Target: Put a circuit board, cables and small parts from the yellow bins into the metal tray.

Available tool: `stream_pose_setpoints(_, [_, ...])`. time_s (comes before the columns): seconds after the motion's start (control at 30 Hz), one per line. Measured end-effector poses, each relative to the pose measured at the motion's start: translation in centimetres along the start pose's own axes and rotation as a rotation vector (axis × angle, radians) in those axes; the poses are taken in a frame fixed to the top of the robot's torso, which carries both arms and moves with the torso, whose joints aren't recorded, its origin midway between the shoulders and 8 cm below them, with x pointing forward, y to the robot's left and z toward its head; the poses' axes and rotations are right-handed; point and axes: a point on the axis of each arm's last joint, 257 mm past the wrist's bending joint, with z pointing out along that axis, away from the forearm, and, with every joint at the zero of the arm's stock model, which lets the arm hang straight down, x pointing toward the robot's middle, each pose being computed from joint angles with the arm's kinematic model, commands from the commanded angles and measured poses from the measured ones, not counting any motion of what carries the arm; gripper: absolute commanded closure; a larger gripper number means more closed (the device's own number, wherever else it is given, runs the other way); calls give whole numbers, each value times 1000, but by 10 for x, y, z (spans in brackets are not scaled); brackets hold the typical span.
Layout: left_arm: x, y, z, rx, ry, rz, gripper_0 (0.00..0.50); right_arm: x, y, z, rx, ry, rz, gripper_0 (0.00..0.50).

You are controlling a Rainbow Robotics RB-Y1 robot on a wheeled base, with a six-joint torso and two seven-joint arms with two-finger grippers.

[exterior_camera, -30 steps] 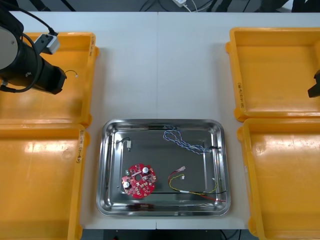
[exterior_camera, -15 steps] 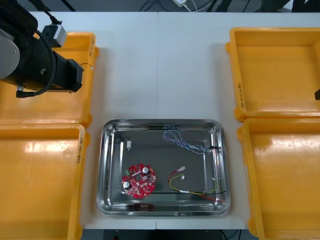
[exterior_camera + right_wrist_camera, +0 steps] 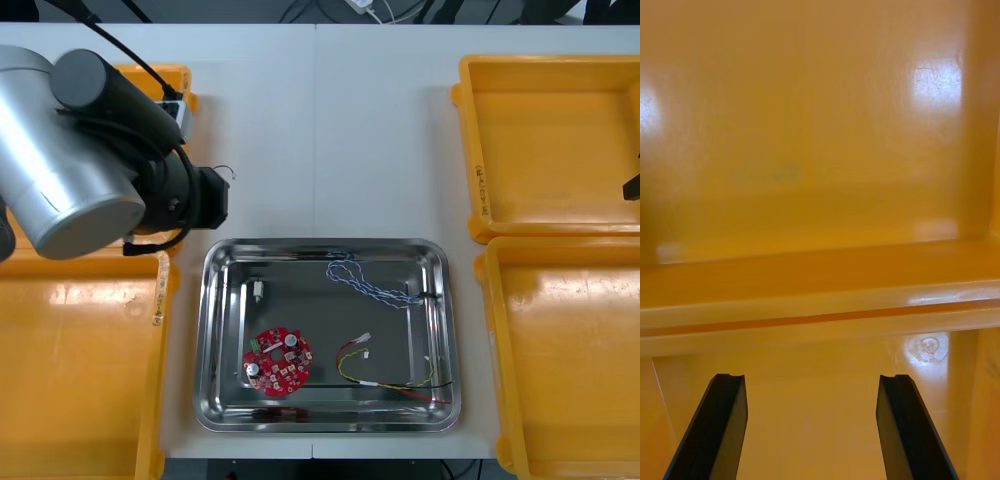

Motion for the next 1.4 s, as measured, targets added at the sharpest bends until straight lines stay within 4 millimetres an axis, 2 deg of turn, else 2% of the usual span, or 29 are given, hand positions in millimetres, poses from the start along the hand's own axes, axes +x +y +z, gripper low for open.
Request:
stream_pose_setpoints(0.13, [14, -17, 10, 5, 6, -62, 500, 2, -2, 2, 4, 1, 2, 0])
stream_pose_setpoints(0.47, [49, -56, 27, 36, 20, 26, 500, -7, -5, 3, 15, -36, 10, 0])
stream_pose_setpoints(0.67, [58, -72, 36, 53, 18, -17, 500, -11, -3, 3, 9, -51, 9, 0])
stream_pose_setpoints(0.8, [56, -77, 50, 51, -3, -52, 500, -10, -3, 3, 8, -51, 10, 0])
stream_pose_setpoints(1.0, [65, -78, 69, 39, 16, -58, 500, -7, -3, 6, 7, -45, 10, 0])
stream_pose_setpoints(1.4, [91, -82, 80, 44, 51, -36, 500, 4, 6, 21, -22, -30, 17, 0])
